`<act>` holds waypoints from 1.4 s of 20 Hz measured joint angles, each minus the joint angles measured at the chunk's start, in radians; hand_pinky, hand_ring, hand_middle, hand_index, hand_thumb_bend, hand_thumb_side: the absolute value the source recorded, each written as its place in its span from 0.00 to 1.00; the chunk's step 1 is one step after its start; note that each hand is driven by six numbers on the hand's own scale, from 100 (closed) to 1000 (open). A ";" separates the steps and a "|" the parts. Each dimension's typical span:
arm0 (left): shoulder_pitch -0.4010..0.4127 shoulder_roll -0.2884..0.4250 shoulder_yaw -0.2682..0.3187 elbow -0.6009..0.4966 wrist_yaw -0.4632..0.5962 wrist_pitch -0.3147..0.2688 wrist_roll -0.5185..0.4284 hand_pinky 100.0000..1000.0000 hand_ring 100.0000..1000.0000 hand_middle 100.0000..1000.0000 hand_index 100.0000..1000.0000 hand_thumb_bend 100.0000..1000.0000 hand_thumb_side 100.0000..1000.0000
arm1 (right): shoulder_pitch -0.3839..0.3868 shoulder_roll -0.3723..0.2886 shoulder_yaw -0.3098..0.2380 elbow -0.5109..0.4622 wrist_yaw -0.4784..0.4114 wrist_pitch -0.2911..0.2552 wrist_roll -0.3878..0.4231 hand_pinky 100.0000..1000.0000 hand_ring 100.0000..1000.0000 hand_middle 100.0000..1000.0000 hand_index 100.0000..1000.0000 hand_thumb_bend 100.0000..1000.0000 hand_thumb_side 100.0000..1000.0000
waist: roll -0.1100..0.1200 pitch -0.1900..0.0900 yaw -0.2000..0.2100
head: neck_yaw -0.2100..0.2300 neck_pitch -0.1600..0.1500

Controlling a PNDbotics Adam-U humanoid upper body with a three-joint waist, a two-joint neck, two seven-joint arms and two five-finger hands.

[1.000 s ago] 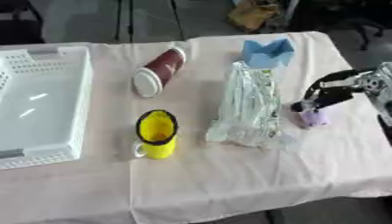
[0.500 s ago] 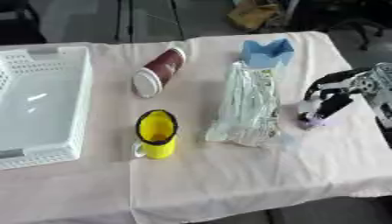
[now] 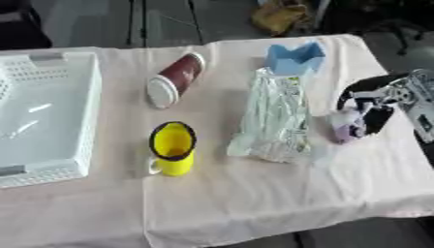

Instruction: Pick up objects on the table and place them in the box.

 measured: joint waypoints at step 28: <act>0.000 0.000 0.000 0.000 0.002 0.000 -0.001 0.28 0.74 0.75 0.76 0.18 0.93 | 0.042 0.035 0.014 0.051 0.087 -0.058 -0.114 0.63 0.84 1.00 0.95 0.40 0.41 | 0.007 0.000 -0.001 | -0.009 0.000</act>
